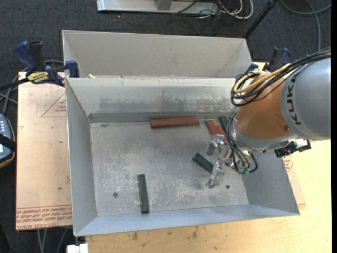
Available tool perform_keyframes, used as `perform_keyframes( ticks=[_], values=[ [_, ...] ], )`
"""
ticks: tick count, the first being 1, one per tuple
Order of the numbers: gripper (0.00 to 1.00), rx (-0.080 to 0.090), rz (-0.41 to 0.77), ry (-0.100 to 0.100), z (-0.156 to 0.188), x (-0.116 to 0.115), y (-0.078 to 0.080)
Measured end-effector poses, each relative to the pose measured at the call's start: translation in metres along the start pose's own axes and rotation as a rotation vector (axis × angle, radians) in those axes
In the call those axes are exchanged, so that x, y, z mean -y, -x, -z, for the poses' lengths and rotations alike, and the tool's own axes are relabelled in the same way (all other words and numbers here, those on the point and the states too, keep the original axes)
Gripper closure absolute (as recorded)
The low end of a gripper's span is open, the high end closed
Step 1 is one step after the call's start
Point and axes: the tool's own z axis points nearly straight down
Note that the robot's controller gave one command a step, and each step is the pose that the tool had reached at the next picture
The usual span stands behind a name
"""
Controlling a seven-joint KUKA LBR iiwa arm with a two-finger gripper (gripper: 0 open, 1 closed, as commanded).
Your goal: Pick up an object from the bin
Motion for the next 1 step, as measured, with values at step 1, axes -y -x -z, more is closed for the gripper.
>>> perform_keyframes(
  ticks=[1],
  values=[
    [0.0, 0.005, 0.001, 0.0, 0.0104, -0.002, 0.0021]
  ],
)
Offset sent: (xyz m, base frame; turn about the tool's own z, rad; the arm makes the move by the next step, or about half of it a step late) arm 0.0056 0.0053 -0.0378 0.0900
